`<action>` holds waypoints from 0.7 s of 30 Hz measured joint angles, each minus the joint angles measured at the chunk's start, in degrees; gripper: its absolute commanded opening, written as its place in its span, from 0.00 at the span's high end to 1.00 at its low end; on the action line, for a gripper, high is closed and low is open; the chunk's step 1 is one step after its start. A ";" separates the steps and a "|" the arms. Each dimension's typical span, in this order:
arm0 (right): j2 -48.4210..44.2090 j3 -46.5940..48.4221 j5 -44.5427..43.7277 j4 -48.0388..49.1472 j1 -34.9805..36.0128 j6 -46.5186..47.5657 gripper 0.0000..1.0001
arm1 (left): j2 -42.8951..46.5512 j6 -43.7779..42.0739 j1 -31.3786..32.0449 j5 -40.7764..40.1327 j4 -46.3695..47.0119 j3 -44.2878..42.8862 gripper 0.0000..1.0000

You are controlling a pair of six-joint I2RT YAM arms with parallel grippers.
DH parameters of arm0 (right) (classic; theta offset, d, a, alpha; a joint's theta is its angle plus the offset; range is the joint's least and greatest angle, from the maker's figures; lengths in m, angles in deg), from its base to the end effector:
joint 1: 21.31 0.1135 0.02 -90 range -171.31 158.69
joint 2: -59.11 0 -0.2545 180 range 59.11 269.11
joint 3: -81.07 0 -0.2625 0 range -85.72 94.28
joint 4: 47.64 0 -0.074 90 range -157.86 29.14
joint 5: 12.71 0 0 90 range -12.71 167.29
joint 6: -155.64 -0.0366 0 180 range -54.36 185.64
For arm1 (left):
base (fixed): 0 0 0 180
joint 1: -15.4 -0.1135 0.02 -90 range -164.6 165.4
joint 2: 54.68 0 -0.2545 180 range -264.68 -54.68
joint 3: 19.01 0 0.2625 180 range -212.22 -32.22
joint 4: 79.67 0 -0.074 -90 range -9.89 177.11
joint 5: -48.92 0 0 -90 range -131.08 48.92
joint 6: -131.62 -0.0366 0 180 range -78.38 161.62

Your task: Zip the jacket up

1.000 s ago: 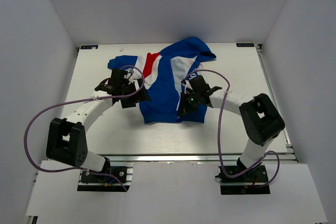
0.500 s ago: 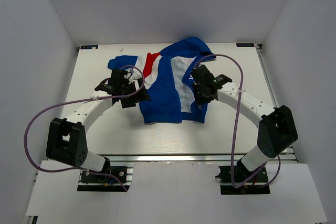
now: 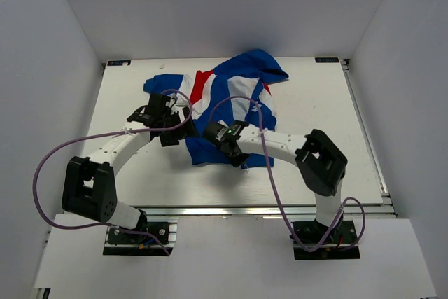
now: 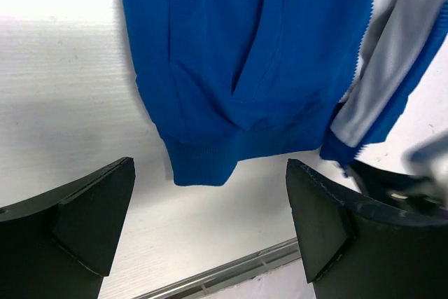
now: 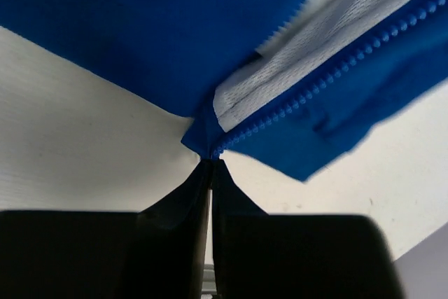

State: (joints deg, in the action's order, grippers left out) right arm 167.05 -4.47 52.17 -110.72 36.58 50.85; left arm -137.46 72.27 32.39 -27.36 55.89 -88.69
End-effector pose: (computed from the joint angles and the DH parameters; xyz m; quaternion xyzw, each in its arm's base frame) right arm 0.2144 0.3124 0.1902 -0.3324 0.9109 -0.1063 0.2200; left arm 0.2867 -0.0967 0.2140 -0.0802 0.9505 -0.2170 0.2075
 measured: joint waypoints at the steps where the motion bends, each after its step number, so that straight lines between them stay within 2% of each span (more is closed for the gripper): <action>1: 1.09 -0.02 0.68 0.50 0.35 -0.04 0.83 | 0.00 0.00 0.00 -0.04 0.02 0.31 0.02; 2: 1.99 -0.02 1.57 1.22 0.39 -0.02 0.73 | -0.04 0.00 0.00 -0.07 0.02 0.70 0.02; 4: 2.91 -0.07 3.82 2.91 0.13 0.24 0.68 | -0.26 0.00 0.00 -0.02 0.13 1.68 0.02; 6: 2.67 -0.68 7.63 5.68 -0.22 0.74 0.55 | -0.46 0.02 0.00 0.02 0.26 2.82 0.02; 7: 2.34 -1.14 10.58 8.13 -0.46 1.38 0.45 | -0.52 0.02 0.00 0.02 0.26 3.28 0.02; 10: -0.09 -4.17 17.57 12.59 -0.66 2.29 0.32 | -0.79 0.04 0.00 0.09 0.13 3.65 0.02; 11: -1.36 -5.33 20.50 14.05 -0.72 2.64 0.19 | -0.79 0.04 0.00 0.07 0.20 3.65 0.02; 12: -2.51 -6.14 22.86 15.04 -0.90 2.69 0.11 | -0.79 0.04 0.00 0.09 0.22 3.65 0.02; 17: -10.45 -11.80 33.18 20.87 -3.32 3.15 0.11 | -0.79 0.04 0.00 0.07 0.33 3.65 0.02; 21: -19.08 -17.46 30.71 24.37 -6.56 1.18 0.11 | -0.79 0.00 0.00 0.04 0.35 3.65 0.02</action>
State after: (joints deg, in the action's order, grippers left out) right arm 147.97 -21.93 82.88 -86.35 30.02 52.03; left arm -138.25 72.27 32.39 -27.32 56.24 -85.04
